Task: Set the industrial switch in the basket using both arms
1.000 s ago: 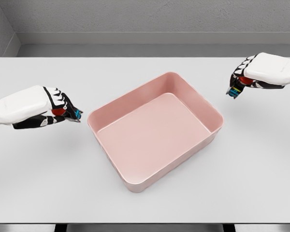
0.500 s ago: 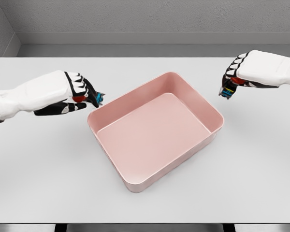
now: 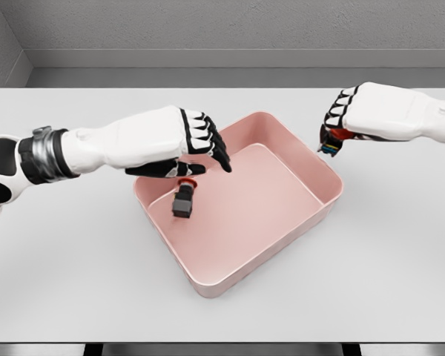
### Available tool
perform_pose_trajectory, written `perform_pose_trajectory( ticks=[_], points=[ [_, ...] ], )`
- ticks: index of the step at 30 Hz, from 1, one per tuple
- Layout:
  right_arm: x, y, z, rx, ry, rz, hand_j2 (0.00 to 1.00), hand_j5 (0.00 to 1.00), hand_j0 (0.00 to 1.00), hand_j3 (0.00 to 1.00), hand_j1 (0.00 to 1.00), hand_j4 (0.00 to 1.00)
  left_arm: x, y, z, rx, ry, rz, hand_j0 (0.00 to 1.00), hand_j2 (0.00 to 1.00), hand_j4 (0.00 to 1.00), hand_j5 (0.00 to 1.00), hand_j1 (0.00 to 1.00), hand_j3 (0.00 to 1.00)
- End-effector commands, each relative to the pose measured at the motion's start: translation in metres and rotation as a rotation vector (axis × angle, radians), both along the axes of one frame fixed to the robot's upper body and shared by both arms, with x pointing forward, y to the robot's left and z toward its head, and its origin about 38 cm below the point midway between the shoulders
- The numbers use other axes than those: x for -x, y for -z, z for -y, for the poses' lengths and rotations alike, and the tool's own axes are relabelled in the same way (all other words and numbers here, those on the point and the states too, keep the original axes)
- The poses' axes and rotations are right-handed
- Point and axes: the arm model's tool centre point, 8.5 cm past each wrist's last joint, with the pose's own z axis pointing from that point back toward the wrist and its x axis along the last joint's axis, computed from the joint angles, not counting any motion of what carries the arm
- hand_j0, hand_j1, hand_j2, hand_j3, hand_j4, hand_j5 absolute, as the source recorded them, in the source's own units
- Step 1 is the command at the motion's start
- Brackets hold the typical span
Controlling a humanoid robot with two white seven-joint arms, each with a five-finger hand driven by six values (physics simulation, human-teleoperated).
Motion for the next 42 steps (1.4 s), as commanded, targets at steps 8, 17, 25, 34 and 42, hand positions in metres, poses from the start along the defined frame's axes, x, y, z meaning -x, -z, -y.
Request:
perform_pose_trajectory(
  ticks=[8,17,25,34,42],
  points=[
    [0.011,-0.005,-0.018,-0.010,-0.062,0.014,0.53,0.53,0.53,0.53,0.53,0.53,-0.004,-0.021,-0.062,-0.028,-0.118,-0.036,1.00,1.00,1.00,1.00,1.00,1.00],
    [0.011,0.006,-0.058,-0.061,-0.148,-0.006,0.54,0.54,0.54,0.54,0.54,0.54,0.001,-0.014,-0.122,-0.070,-0.260,-0.123,1.00,1.00,1.00,1.00,1.00,1.00],
    [0.011,0.010,-0.073,-0.089,-0.178,-0.010,0.54,0.54,0.54,0.54,0.54,0.54,-0.006,-0.001,-0.150,-0.081,-0.341,-0.179,1.00,1.00,1.00,1.00,1.00,1.00],
    [0.013,0.016,-0.092,-0.114,-0.221,-0.026,1.00,1.00,1.00,1.00,1.00,1.00,-0.005,0.000,-0.149,-0.087,-0.339,-0.181,1.00,1.00,1.00,1.00,1.00,1.00],
    [0.010,0.015,-0.066,-0.073,-0.160,-0.025,1.00,1.00,1.00,1.00,1.00,1.00,-0.005,0.000,-0.149,-0.086,-0.338,-0.181,1.00,1.00,1.00,1.00,1.00,1.00]
  ],
)
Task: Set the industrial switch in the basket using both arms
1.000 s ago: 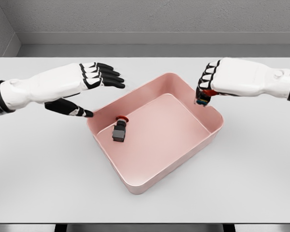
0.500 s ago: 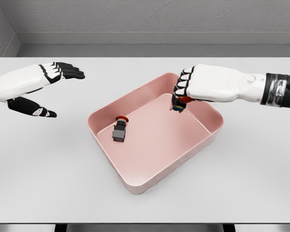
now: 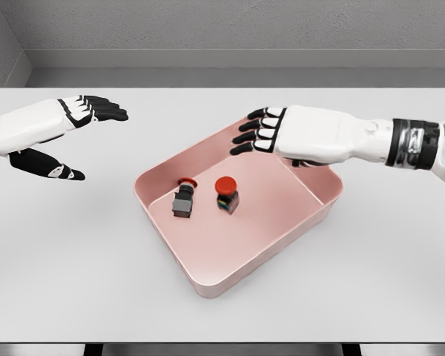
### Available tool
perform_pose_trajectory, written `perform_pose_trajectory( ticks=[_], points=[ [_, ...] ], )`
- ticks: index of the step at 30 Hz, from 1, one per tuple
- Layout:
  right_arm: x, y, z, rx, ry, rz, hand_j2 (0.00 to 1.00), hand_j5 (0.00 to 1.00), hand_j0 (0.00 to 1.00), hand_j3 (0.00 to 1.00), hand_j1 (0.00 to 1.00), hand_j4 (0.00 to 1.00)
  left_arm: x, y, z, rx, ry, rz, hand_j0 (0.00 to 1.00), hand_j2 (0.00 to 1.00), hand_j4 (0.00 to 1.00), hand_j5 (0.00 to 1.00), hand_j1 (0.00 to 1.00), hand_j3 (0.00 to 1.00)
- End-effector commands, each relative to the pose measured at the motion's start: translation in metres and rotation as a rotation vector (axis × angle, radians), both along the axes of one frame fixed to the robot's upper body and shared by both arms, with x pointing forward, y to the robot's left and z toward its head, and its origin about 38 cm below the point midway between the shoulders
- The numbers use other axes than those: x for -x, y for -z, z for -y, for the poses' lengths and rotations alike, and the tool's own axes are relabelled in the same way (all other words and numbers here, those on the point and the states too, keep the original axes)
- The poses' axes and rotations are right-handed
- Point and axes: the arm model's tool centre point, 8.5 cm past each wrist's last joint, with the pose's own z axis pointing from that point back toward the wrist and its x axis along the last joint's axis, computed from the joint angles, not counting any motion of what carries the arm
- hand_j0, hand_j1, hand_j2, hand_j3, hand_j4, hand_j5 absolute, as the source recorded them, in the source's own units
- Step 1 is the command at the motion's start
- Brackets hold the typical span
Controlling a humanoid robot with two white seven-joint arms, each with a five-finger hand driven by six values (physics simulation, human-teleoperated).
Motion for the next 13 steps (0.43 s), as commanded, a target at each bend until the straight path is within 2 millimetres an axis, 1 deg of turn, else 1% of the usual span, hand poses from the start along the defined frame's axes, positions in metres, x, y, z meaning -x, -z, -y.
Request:
perform_pose_trajectory(
  ticks=[1,2,3,5,7,10,13],
  points=[
    [-0.004,-0.004,0.026,0.034,0.063,0.000,1.00,1.00,1.00,1.00,1.00,1.00,0.000,-0.001,-0.001,0.005,-0.003,-0.002,1.00,1.00,1.00,1.00,1.00,1.00],
    [-0.009,-0.001,0.039,0.036,0.103,-0.014,1.00,1.00,1.00,1.00,1.00,1.00,0.000,-0.001,-0.001,0.005,-0.003,-0.002,1.00,1.00,1.00,1.00,1.00,1.00],
    [-0.014,-0.003,0.056,0.030,0.155,-0.013,1.00,1.00,1.00,1.00,1.00,1.00,0.000,-0.001,-0.001,0.005,-0.003,-0.002,1.00,1.00,1.00,1.00,1.00,1.00],
    [-0.018,0.004,0.083,0.001,0.241,-0.033,1.00,1.00,1.00,1.00,1.00,1.00,0.000,-0.001,-0.001,0.005,-0.005,-0.003,1.00,1.00,1.00,1.00,1.00,1.00],
    [-0.019,0.003,0.110,-0.024,0.320,-0.032,1.00,1.00,1.00,1.00,1.00,1.00,0.000,-0.001,-0.001,0.005,-0.003,-0.002,1.00,1.00,1.00,1.00,1.00,1.00],
    [-0.028,0.008,0.133,-0.030,0.394,-0.056,1.00,1.00,1.00,1.00,1.00,1.00,0.000,-0.002,-0.003,0.003,-0.007,-0.002,1.00,1.00,1.00,1.00,1.00,1.00],
    [-0.029,0.010,0.140,-0.025,0.412,-0.061,1.00,1.00,1.00,1.00,1.00,1.00,0.000,-0.002,-0.003,0.001,-0.008,-0.002,1.00,1.00,1.00,1.00,1.00,1.00]
  ],
)
